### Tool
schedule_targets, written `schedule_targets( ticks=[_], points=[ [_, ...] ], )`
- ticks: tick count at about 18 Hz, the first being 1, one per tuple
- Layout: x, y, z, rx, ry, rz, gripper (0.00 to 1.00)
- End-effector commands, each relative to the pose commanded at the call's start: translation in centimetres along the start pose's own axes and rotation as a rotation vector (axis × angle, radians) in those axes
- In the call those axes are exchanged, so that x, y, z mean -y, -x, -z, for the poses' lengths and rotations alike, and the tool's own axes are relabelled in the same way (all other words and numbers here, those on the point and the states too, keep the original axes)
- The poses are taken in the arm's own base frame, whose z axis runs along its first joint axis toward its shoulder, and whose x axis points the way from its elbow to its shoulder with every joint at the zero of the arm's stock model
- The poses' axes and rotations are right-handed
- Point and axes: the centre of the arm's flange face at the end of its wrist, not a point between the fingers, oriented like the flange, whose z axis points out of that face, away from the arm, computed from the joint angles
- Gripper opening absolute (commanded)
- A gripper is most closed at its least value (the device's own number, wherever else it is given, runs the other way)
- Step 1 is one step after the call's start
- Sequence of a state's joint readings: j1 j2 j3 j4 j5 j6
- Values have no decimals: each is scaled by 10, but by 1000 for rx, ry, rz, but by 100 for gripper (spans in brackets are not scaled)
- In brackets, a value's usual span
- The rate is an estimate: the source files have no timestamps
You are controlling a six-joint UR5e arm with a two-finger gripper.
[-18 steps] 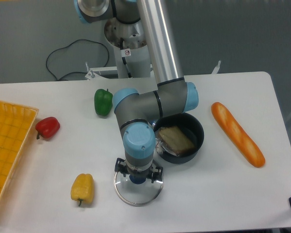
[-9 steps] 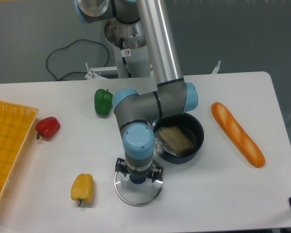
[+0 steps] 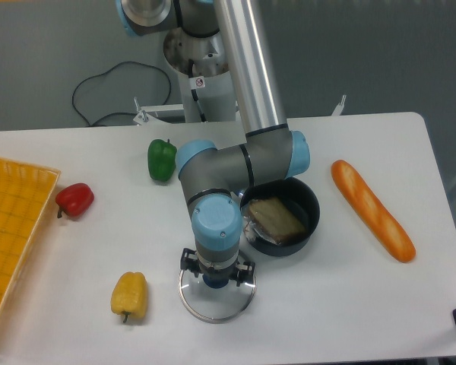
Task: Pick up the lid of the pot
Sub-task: 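Close the gripper on the blue knob of the glass lid, then lift the glass lid up off the table by its knob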
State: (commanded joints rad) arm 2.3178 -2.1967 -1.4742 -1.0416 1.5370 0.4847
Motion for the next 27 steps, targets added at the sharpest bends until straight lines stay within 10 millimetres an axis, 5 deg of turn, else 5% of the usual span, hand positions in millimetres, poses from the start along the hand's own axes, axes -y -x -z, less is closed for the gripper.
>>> schedule_targets(
  ticks=[18,27],
  points=[
    [0,1,9,4,-10,-10,53],
    [-6,-6,58,30,-43,-193,51]
  ],
)
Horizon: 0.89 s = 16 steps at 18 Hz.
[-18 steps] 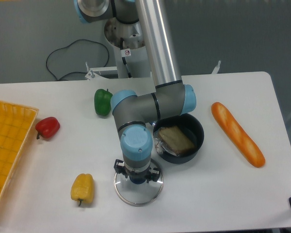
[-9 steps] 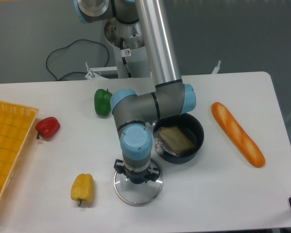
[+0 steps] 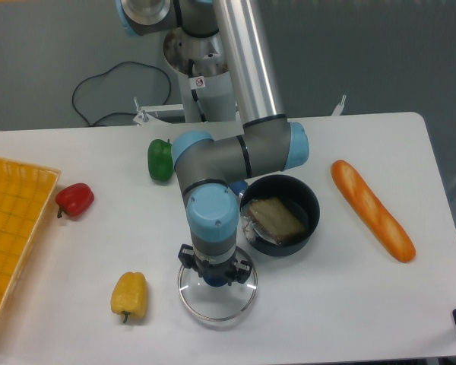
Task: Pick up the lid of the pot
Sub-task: 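Lift the glass lid up off the table by its knob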
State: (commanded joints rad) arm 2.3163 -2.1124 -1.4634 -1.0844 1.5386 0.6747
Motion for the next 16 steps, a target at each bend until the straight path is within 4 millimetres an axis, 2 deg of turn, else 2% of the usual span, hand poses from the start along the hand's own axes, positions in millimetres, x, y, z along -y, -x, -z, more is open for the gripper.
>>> schedule_targets(
  ticks=[3,9,10,15,16],
  points=[
    [-4,-3,10,2,19,-23,51],
    [16,-26,27,24,-7,-62,51],
    [19,-33,29,26,-11,-73,51],
    [30,-71,67,55,-60,-135,51],
    [33,-80,68,55,-60,-150,51]
  ],
)
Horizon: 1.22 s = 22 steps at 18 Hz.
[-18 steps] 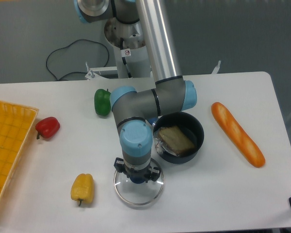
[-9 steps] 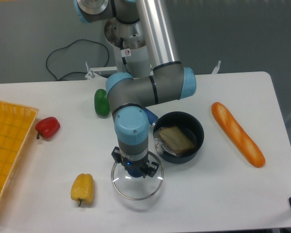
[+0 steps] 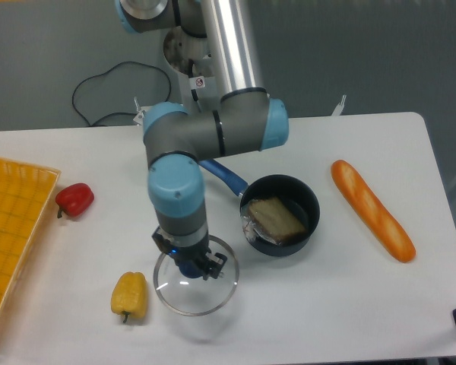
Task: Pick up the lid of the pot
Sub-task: 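Lift the glass lid up off the table by its knob, then carry the held glass lid toward the red pepper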
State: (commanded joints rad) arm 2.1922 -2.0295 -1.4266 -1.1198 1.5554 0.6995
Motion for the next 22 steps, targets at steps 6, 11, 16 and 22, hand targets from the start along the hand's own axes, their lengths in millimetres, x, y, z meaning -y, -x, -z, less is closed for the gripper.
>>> schedule_targets(
  ticks=[6,11,16,22],
  points=[
    [9,-27,3,0,8,-67,51],
    [11,-38,-1,18,38,-112,51],
    [7,-41,4,3,60,-141,51],
    [4,-43,6,-1,63,-143,51]
  ],
)
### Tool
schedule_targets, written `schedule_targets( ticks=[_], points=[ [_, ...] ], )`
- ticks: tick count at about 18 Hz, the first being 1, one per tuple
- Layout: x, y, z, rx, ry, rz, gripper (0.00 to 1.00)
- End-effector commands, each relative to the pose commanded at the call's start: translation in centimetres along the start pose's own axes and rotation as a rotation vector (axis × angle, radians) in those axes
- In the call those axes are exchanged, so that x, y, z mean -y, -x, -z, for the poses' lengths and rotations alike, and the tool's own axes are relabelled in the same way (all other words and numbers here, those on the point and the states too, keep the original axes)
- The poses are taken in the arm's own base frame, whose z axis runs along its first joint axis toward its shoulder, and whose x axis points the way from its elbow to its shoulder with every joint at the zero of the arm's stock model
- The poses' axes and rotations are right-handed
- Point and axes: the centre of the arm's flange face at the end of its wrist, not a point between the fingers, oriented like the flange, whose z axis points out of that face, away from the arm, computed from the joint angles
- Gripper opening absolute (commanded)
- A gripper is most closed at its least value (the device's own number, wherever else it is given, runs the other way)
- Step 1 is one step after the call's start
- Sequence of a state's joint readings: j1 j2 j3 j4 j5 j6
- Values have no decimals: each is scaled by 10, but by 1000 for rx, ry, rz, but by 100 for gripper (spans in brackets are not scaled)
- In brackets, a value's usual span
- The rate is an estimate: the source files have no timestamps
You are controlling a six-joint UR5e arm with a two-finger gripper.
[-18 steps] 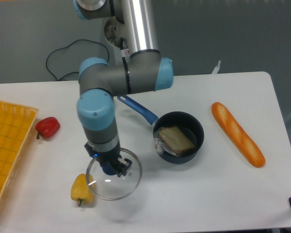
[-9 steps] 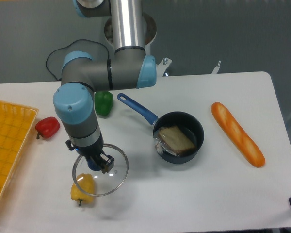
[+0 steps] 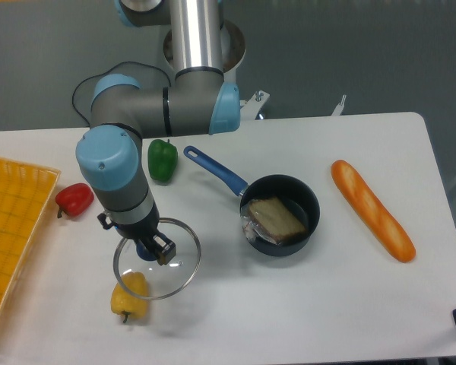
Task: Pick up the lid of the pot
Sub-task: 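Carry the held glass lid toward the red pepper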
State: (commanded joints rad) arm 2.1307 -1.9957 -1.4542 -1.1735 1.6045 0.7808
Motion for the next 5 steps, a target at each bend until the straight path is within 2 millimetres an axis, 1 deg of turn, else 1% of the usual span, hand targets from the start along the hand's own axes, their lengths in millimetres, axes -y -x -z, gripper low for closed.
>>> schedule_targets(
  ticks=[5],
  points=[
    [-3,-1,4,-3,3,1,51]
  ],
)
